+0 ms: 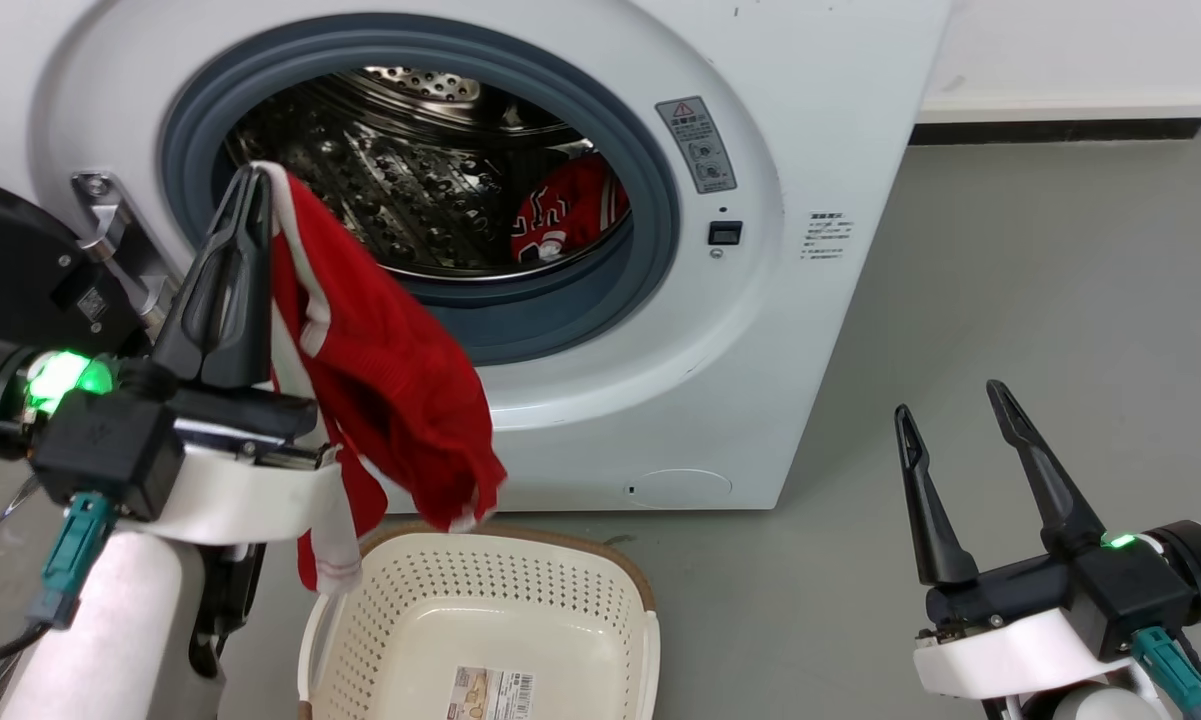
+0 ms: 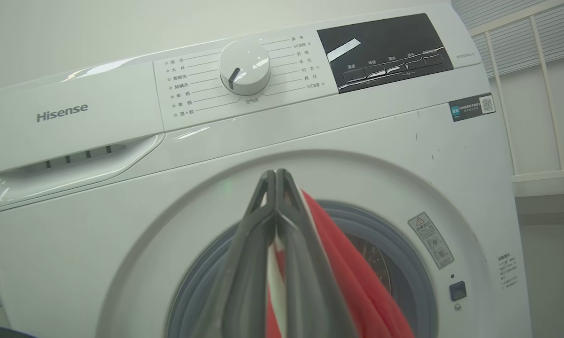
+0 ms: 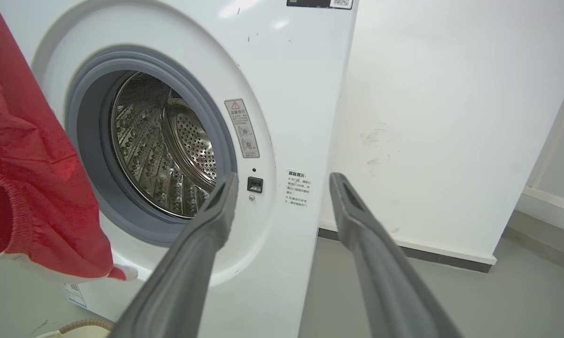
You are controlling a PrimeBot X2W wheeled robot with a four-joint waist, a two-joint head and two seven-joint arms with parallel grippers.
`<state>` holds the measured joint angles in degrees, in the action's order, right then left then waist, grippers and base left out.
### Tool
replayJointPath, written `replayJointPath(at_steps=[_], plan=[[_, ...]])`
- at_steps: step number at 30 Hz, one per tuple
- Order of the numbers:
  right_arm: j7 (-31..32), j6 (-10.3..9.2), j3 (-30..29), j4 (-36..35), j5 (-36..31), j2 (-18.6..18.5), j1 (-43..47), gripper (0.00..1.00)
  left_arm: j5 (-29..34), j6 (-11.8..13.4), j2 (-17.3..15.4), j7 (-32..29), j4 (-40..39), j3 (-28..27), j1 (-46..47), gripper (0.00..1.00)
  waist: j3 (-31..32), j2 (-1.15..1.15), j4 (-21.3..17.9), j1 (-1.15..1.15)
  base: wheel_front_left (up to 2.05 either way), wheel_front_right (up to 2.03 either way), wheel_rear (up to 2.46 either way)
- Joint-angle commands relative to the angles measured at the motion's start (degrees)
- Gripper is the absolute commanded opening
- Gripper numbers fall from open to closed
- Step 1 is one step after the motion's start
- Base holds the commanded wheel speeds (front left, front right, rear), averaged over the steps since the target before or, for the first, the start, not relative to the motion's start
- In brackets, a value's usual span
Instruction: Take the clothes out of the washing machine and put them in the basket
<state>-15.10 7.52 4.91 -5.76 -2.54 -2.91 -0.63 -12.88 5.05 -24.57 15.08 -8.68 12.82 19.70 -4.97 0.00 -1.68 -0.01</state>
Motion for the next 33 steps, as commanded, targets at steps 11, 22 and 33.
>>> replayJointPath(at_steps=[11, 22, 33], plan=[[-0.1, -0.06, -0.6, -0.5, -1.6, 0.1, -0.5, 1.0, -3.6, -1.5, 0.4, -1.1, 5.1, 0.1, -9.5, 0.0, -3.9, 0.0, 2.8, 0.01, 0.0, 0.0, 0.0], [-0.1, -0.06, -0.9, -2.0, -4.7, 0.0, -4.5, 1.0, -6.0, -5.3, 4.9, -1.9, 27.0, 4.9, -6.7, 0.0, -14.3, 0.0, 3.5, 0.01, 0.0, 0.0, 0.0], [-0.1, -0.06, -2.0, -5.1, -6.5, 0.1, -8.4, 1.0, -4.0, -9.2, 9.9, 0.1, 52.1, 8.1, 6.9, 0.0, -27.4, 0.0, 1.5, 0.01, 0.0, 0.0, 0.0]])
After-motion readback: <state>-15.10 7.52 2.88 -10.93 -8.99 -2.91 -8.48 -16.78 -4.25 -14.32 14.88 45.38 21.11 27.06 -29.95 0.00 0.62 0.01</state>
